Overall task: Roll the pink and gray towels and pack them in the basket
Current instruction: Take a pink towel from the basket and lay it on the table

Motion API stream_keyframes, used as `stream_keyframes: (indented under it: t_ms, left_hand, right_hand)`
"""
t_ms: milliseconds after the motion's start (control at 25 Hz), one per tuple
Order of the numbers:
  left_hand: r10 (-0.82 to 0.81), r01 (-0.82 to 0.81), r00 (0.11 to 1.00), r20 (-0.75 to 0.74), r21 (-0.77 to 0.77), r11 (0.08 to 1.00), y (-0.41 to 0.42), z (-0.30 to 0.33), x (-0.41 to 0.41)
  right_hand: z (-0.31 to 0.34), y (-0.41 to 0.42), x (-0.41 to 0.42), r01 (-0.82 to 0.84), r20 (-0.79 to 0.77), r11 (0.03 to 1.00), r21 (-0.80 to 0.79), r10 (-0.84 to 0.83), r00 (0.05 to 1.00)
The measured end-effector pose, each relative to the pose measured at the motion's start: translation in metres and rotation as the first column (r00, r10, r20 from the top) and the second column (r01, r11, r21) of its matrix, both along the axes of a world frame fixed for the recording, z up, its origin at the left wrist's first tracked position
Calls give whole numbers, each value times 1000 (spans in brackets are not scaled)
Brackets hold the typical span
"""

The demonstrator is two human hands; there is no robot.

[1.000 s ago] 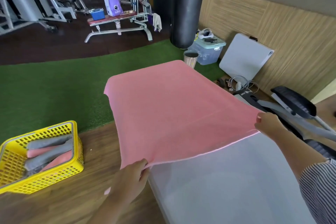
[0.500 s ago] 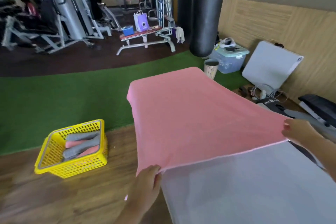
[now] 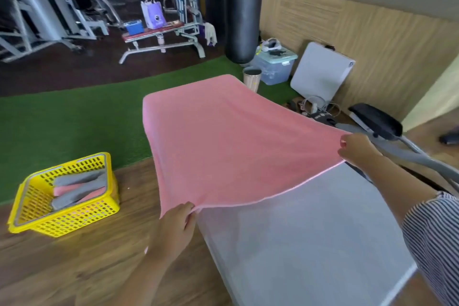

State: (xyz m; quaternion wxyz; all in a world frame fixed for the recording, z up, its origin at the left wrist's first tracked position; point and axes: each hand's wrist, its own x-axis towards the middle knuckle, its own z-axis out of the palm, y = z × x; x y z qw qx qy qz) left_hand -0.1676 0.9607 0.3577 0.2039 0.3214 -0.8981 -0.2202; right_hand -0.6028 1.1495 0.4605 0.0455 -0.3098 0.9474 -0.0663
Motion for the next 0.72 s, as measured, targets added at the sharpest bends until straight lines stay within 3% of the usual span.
stream_keyframes:
  t_ms: [360,480,720]
  left_hand:
    - [-38,35,999,33,79,996,47,12,1]
    - [-8,5,999,40,79,997,61,12,-7]
    - [108,-109,994,25,59,992,98,9,-32]
  right_hand:
    - [7,53,9,62,-25,998,-1,-62,998]
    - [6,57,2,49,-13,998,-29,-49,999]
    - [-12,76,-40,-54,39,997,61,51,998]
